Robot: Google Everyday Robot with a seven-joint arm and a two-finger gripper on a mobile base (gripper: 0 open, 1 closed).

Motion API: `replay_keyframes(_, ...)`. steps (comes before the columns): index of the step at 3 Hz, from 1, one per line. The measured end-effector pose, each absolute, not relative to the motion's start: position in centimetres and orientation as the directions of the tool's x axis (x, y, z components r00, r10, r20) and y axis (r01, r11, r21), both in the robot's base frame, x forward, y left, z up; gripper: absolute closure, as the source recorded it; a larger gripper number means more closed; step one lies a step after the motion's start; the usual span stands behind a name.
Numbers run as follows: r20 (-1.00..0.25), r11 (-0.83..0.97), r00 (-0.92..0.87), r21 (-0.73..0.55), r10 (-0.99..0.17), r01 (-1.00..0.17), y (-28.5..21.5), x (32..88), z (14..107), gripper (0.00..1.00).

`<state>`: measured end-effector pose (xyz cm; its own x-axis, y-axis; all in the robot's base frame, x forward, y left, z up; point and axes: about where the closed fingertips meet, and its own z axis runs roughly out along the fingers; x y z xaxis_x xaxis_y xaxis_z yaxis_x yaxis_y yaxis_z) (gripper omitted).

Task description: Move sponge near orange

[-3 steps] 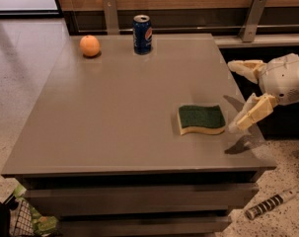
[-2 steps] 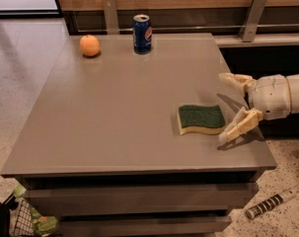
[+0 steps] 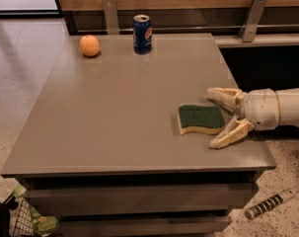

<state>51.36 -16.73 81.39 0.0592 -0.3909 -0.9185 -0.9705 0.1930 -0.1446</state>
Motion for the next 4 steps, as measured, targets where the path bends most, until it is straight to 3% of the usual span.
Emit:
replay_keyframes(2,-0.919,0.191,0.059,-0.143,-0.390,-0.971,-16.61,51.34,81.40,0.64)
replay_keyframes(3,-0.919,0.190,0.059,-0.143,-0.390,-0.971,-16.60,51.34,81.41,0.95)
replay_keyframes(4,-0.918,0.190,0.058,-0.143,-0.393,-0.971,-16.53,51.42,81.52,1.00)
